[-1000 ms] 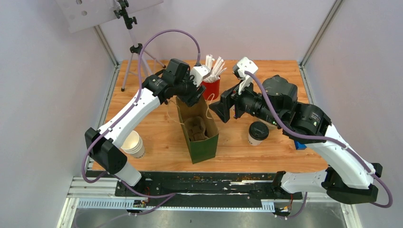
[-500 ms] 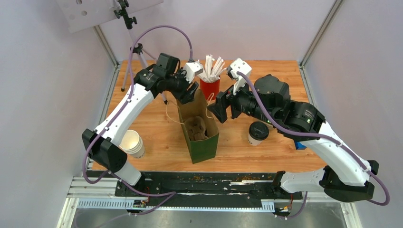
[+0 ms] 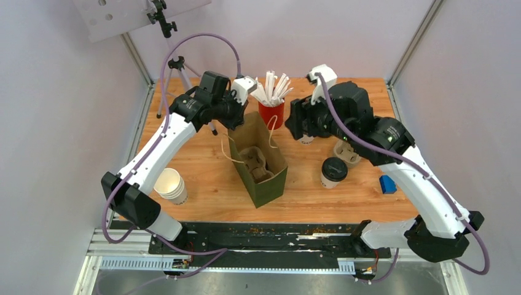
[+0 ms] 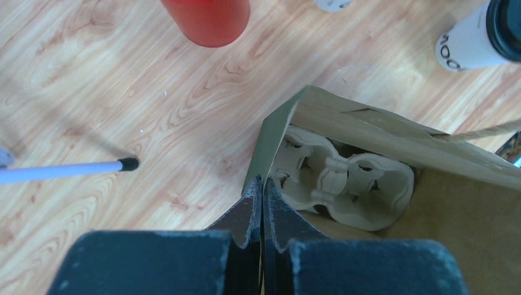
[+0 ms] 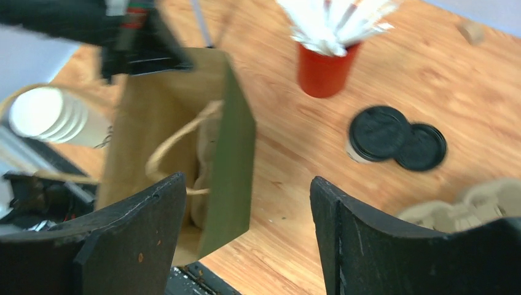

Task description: Pack the takeout coffee

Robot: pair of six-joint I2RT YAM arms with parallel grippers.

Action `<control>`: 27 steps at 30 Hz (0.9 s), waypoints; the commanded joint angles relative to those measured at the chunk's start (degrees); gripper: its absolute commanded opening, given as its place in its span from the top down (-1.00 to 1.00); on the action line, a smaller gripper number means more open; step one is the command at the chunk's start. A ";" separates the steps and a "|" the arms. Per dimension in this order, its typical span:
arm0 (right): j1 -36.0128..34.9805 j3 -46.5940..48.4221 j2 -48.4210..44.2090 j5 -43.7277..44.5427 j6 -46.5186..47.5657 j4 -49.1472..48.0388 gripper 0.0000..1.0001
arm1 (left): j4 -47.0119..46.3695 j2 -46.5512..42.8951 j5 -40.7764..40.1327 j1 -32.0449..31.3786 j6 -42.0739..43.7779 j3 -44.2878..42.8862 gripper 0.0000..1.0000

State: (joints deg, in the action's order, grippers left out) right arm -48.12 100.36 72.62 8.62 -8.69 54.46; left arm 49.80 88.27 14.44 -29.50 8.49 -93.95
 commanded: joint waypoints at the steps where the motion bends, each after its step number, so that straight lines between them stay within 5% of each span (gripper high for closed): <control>1: 9.04 -3.31 -1.19 -3.40 -3.07 1.70 -0.47 | -7.43 -5.67 -4.46 0.05 -13.89 3.55 1.00; 14: 27.61 -24.57 -0.97 -4.69 -1.63 3.41 -0.66 | -0.32 -6.95 -12.50 0.06 -23.14 2.39 0.98; 21: 30.41 -32.69 -1.17 -6.46 -4.76 2.43 -0.69 | 2.18 -8.99 -13.63 0.05 -22.86 2.23 0.23; 27: 30.72 -33.91 0.18 -5.55 -6.46 5.18 -0.70 | 3.37 -11.07 -15.45 0.05 -21.39 1.99 -0.15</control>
State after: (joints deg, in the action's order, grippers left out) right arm -17.80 66.87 72.73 2.90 -12.82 58.43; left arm 52.34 80.51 1.06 -29.50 -13.52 -89.01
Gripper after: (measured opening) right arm 0.845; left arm 0.524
